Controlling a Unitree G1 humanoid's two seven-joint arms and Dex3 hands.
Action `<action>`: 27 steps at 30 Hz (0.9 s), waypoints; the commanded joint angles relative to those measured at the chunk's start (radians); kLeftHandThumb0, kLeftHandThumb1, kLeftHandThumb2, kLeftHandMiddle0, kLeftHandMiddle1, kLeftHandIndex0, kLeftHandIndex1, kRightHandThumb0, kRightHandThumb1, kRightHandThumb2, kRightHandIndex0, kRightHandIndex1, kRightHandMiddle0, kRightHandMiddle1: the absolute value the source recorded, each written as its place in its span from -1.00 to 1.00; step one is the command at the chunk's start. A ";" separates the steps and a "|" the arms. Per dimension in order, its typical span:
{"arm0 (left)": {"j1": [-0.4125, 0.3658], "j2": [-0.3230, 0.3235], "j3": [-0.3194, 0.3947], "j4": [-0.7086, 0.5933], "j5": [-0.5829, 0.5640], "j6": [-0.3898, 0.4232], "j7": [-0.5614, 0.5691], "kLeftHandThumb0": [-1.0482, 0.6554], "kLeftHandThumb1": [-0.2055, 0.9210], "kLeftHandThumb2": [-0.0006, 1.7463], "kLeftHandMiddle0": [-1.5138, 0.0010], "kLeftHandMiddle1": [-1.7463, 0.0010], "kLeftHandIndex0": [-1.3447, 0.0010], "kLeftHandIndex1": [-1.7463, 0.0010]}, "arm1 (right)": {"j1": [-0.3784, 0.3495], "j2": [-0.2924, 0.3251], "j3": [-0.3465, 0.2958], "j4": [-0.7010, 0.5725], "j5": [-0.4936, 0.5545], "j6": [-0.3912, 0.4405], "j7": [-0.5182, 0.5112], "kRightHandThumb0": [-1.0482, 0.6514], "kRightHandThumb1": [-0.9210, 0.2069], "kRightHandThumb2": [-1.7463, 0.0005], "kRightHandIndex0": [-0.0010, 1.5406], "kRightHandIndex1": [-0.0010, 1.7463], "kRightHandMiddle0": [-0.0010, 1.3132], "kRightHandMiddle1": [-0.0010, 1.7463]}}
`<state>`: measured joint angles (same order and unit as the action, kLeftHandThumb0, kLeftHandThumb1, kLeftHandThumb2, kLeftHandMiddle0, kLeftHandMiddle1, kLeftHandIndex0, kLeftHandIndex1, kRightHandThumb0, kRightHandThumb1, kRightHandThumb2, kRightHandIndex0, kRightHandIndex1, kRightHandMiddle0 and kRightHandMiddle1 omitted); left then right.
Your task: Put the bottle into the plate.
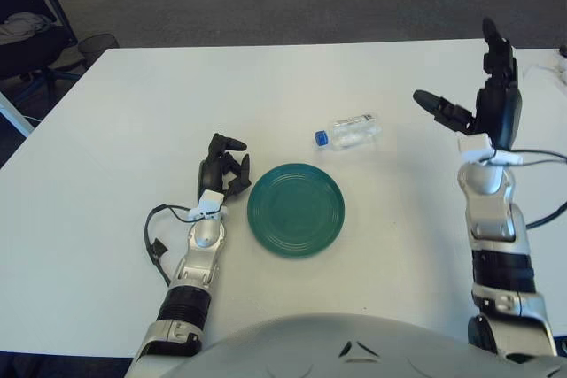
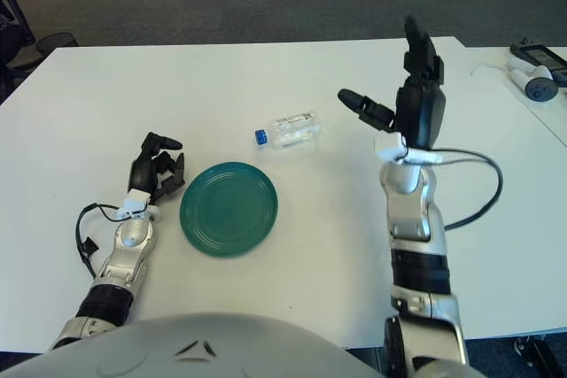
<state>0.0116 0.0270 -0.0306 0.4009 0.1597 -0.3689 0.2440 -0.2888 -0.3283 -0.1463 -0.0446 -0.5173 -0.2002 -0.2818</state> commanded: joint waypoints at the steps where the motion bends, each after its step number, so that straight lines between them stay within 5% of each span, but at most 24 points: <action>1: 0.042 -0.017 -0.012 0.074 0.009 0.009 -0.003 -0.24 0.46 0.06 -0.26 -1.00 0.42 -1.00 | -0.053 -0.033 0.027 0.016 -0.005 0.004 0.036 -1.00 -1.00 0.87 -1.00 -1.00 -1.00 -1.00; 12: 0.026 -0.023 -0.015 0.092 0.020 0.015 0.021 -0.24 0.44 0.08 -0.26 -1.00 0.41 -1.00 | -0.228 -0.086 0.156 0.285 0.012 -0.026 0.170 -1.00 -1.00 0.93 -1.00 -1.00 -0.99 -0.99; 18: 0.026 -0.023 -0.018 0.087 0.020 0.029 0.017 -0.24 0.44 0.09 -0.25 -1.00 0.41 -1.00 | -0.422 -0.115 0.293 0.738 -0.096 -0.152 0.086 -0.98 -1.00 0.91 -1.00 -1.00 -0.95 -0.97; 27: 0.028 -0.019 -0.018 0.087 0.015 0.028 0.006 -0.24 0.43 0.09 -0.29 -1.00 0.40 -1.00 | -0.497 -0.132 0.444 0.909 -0.201 -0.222 0.085 -1.00 -1.00 0.86 -1.00 -1.00 -0.88 -0.92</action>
<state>-0.0164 0.0203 -0.0303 0.4219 0.1656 -0.3733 0.2685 -0.7373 -0.4433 0.2466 0.7942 -0.6787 -0.3881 -0.1917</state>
